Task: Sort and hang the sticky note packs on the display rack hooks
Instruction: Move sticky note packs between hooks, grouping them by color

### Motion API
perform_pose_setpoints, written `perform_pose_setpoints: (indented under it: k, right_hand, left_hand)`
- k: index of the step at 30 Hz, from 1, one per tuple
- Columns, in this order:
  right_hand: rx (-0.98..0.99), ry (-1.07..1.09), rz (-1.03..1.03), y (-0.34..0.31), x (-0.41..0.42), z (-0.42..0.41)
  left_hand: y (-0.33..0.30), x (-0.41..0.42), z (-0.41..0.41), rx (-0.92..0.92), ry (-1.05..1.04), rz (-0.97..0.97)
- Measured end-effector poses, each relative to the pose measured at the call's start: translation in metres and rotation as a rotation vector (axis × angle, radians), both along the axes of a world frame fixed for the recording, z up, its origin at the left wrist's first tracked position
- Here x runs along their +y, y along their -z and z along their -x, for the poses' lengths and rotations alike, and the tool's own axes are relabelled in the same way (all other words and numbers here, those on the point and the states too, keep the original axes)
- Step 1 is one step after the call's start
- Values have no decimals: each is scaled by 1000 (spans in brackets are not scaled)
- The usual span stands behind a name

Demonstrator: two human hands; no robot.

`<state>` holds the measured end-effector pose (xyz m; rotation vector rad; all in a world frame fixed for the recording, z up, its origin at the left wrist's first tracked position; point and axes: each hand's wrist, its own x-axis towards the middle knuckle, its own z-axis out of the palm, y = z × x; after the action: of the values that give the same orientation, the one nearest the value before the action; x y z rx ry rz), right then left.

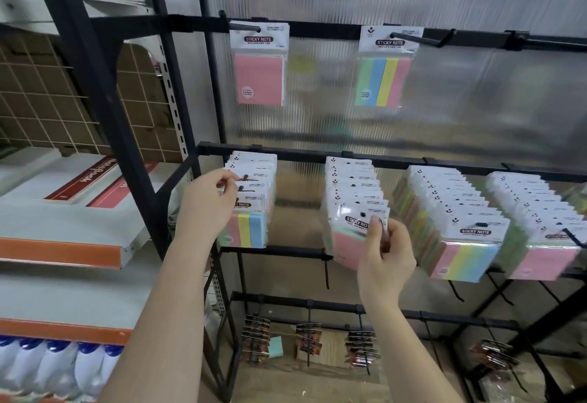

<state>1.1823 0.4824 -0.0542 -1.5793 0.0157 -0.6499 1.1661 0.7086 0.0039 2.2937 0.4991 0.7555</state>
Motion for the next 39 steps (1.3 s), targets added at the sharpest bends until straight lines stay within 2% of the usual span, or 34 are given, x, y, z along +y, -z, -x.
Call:
perform_pose_setpoints:
  k: [6, 13, 17, 21, 25, 33, 39]
  right_hand:
    - [-78, -69, -26, -22, 5, 10]
    - [-46, -116, -140, -42, 13, 15]
    - [-44, -132, -172, -47, 15, 17]
    - [-33, -141, -180, -48, 16, 19]
    - [-24, -136, -187, -48, 14, 19]
    - [9, -129, -169, -46, 12, 21]
    - [-4, -127, -157, -45, 11, 23]
  left_hand:
    - [8, 6, 7, -16, -3, 66]
    - [26, 15, 12, -38, -2, 210]
    - [41, 18, 14, -19, 27, 333]
    - [52, 15, 15, -67, 88, 544]
    - [62, 8, 15, -87, 87, 614]
    - [77, 1, 13, -202, -183, 475]
    - [80, -5, 18, -179, -157, 358]
